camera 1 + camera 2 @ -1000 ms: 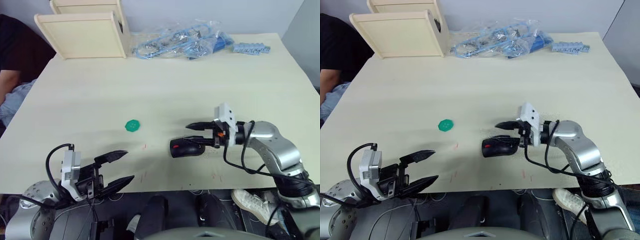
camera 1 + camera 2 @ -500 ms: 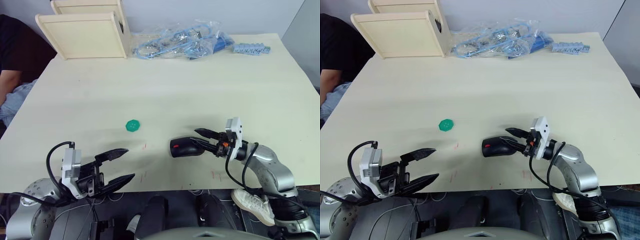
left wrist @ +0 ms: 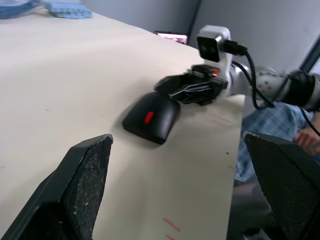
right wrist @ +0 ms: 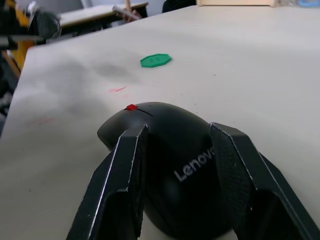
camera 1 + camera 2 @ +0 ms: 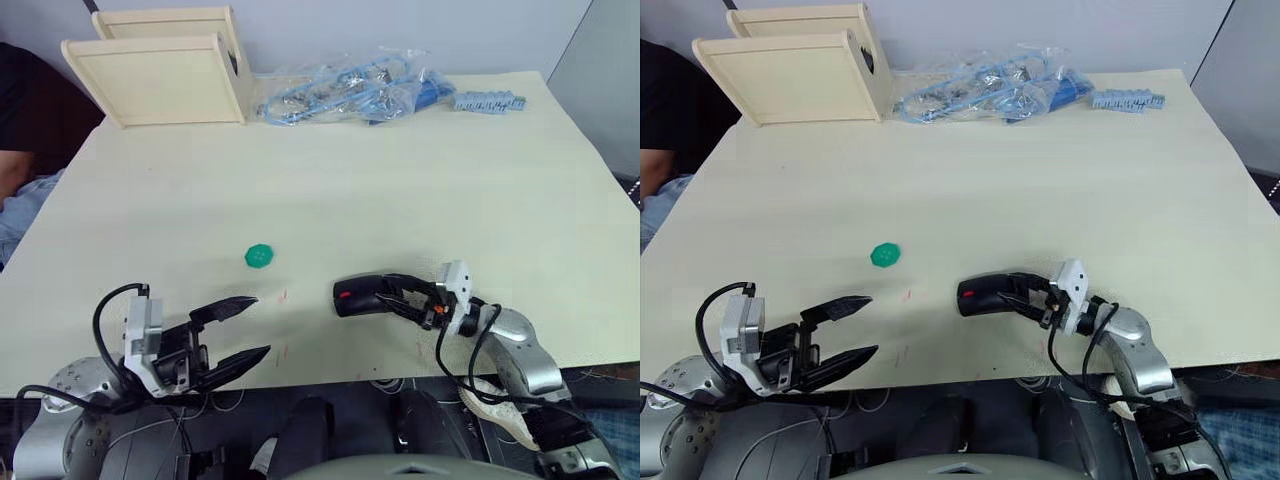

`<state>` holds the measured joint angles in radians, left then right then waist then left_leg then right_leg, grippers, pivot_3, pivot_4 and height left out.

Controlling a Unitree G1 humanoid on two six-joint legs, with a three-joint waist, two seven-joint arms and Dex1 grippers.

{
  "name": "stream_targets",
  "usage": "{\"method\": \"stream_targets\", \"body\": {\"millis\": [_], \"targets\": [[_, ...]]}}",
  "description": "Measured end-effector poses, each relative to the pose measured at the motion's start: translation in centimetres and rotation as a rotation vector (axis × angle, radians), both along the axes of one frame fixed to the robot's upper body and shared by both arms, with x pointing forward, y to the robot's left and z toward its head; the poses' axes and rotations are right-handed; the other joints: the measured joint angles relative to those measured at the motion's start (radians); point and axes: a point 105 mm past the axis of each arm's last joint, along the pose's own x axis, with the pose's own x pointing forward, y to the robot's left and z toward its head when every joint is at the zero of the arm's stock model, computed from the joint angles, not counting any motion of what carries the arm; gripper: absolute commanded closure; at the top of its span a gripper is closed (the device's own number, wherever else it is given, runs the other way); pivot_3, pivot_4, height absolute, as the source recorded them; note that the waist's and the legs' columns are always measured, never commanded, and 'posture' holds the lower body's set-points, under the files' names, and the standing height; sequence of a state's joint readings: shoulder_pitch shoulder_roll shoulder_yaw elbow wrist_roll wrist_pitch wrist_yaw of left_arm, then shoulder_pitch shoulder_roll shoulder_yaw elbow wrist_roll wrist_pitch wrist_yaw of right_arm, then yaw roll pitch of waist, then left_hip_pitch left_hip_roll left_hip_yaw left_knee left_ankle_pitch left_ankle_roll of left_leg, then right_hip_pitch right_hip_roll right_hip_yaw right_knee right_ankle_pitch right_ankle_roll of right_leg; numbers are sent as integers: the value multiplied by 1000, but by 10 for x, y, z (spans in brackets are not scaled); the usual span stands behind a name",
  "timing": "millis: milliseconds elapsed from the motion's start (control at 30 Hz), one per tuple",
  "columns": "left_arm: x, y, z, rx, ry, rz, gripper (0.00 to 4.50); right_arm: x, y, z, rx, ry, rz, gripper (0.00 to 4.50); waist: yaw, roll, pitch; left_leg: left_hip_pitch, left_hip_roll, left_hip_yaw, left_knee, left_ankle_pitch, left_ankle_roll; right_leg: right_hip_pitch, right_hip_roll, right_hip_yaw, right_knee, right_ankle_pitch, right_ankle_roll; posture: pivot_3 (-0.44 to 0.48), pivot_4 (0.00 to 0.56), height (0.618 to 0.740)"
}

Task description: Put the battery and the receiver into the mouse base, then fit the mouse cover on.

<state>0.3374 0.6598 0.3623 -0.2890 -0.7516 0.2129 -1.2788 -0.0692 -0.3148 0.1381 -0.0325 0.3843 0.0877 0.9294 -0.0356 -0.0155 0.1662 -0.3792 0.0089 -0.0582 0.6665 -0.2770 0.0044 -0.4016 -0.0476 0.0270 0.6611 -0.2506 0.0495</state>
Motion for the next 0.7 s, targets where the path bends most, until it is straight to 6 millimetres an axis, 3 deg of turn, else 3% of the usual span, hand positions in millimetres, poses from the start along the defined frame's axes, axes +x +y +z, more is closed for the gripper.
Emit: {"method": "stream_targets", "body": {"millis": [167,267,367,533,700], "targets": [[6,3,-4,-26,29,92,0,1,-28,21,6,-6,-47,2486,3,2,1,-1,-1,-1,0,0,0,0,-1,0,0,0,0,0,150,740],[7,10,-7,-22,58,182,0,-5,-54,34,-51,-44,-64,1699,5,2,2,-1,-1,-1,0,0,0,0,-1,-1,0,0,0,0,150,740],[4,19,-14,-15,100,261,0,-12,-81,35,-111,-41,-108,121,8,2,2,-1,-1,0,0,0,0,0,-1,-1,-1,0,0,0,150,740],[-3,34,-23,17,155,401,0,-38,-132,31,-203,21,-185,48,19,1,2,-1,0,2,0,0,0,0,-1,0,-1,0,0,0,150,740],[-3,36,-24,33,159,437,0,-46,-143,31,-204,29,-203,48,21,2,2,-1,0,7,0,0,0,0,0,0,-2,-1,-1,0,150,740]]}}
